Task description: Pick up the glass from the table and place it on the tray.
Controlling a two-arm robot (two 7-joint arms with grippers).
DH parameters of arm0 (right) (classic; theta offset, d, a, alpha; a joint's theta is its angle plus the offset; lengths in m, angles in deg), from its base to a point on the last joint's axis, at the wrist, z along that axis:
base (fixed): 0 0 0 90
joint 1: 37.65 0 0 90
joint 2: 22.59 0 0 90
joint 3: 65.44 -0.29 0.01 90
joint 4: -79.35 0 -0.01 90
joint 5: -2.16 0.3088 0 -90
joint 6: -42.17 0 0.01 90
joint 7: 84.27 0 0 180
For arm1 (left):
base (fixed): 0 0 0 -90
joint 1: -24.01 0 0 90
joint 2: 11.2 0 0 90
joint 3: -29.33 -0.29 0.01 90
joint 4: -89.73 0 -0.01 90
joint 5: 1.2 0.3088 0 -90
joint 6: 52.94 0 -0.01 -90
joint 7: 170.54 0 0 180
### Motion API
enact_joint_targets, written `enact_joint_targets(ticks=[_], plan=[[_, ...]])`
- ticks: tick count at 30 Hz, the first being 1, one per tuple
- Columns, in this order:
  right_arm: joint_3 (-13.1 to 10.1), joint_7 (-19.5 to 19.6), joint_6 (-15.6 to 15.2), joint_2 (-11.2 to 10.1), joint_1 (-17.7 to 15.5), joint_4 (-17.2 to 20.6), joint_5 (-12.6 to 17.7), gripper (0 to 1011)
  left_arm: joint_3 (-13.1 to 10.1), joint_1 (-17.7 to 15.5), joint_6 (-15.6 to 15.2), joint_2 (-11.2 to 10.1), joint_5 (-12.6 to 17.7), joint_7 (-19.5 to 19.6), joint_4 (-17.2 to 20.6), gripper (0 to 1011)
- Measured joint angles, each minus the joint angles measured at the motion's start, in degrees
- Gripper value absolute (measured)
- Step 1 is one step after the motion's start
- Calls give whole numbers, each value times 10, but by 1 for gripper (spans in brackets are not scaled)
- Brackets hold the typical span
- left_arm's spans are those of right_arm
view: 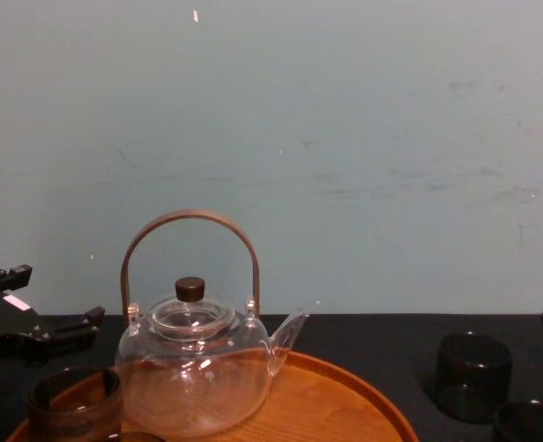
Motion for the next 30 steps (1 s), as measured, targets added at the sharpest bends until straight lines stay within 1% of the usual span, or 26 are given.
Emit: enact_joint_targets(ticks=[30], plan=[[0,0,0,0,0,0,0,1002,0,0,0,0,0,0,0,1001]])
